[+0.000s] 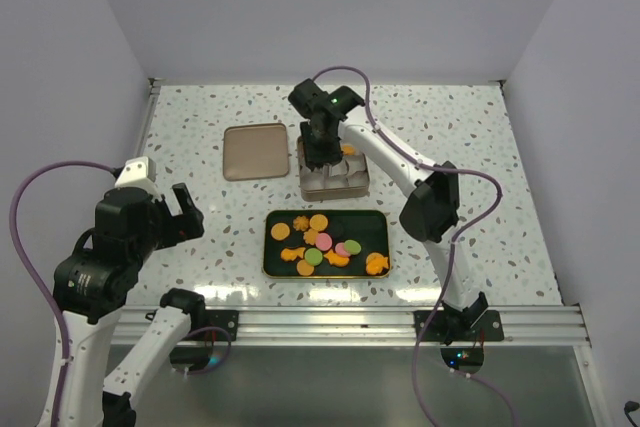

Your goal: Pack the cookies

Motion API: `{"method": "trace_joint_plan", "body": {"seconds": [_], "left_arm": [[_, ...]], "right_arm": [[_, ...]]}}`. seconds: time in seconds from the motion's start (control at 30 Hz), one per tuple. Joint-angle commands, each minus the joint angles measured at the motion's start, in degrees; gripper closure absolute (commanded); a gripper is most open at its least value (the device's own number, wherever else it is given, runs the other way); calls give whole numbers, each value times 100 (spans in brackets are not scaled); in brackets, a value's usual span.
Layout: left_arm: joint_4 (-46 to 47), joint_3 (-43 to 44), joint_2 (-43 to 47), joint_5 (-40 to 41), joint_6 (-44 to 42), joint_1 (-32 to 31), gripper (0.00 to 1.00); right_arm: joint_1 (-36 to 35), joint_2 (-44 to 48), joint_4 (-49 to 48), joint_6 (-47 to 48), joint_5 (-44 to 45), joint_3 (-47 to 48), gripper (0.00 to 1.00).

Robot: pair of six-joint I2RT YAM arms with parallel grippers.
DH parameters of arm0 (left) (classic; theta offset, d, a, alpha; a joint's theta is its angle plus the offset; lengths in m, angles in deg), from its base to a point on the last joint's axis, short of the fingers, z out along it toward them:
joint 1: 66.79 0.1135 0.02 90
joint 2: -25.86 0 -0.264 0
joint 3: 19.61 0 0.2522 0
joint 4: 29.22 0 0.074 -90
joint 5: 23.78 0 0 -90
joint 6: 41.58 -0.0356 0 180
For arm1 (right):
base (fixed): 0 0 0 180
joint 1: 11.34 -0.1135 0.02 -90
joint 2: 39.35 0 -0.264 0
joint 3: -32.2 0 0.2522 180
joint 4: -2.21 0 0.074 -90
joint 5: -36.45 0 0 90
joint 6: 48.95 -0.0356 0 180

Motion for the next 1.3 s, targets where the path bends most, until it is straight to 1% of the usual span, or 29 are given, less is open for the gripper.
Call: {"method": "trace_joint_plan", "body": {"seconds": [0.0,0.1,0.27,0.47,0.5,0.67,0.73,0.77,0.83,0.87,0.93,0.97,1.1,1.13,1.27], "left_arm": [[238,8,-33,-74,-117,-34,0],[229,8,-50,-83,-117,-34,0],[229,17,-59,-100,-117,-34,0],[256,26,-120,-241,-205,-34,0],[265,17,-129,-258,-222,-34,0],[335,-53,-68,-373,-266,-34,0],[379,-105,-33,-381,-266,-34,0],[396,-115,2,-390,-266,-34,0],[405,-150,29,-399,-266,-34,0],[405,-159,38,-399,-258,-34,0],[414,-185,46,-356,-258,-34,0],[414,-194,55,-338,-249,-34,0],[432,-220,90,-346,-258,-34,0],[432,-220,108,-364,-258,-34,0],[397,-194,143,-373,-249,-34,0]], "right_arm": [[62,47,-142,39,58,308,58],[71,109,-134,30,67,344,55],[62,302,-37,-5,93,388,54],[71,952,16,-110,137,160,54],[54,1040,42,-137,146,90,54],[-96,2094,-54,-260,225,-929,54],[-280,2358,-81,-374,243,-1395,54],[-481,2638,-116,-470,286,-1718,55],[-736,2998,-186,-602,356,-2071,54],[-1033,3079,-308,-742,357,-2404,54],[-1334,3272,-519,-909,270,-2740,54],[-1596,3299,-590,-1058,234,-3054,54],[-2169,3221,-749,-1332,234,-3400,54],[-2336,3177,-775,-1393,234,-3418,54],[-2600,2826,-758,-1411,234,-3269,53]]}}
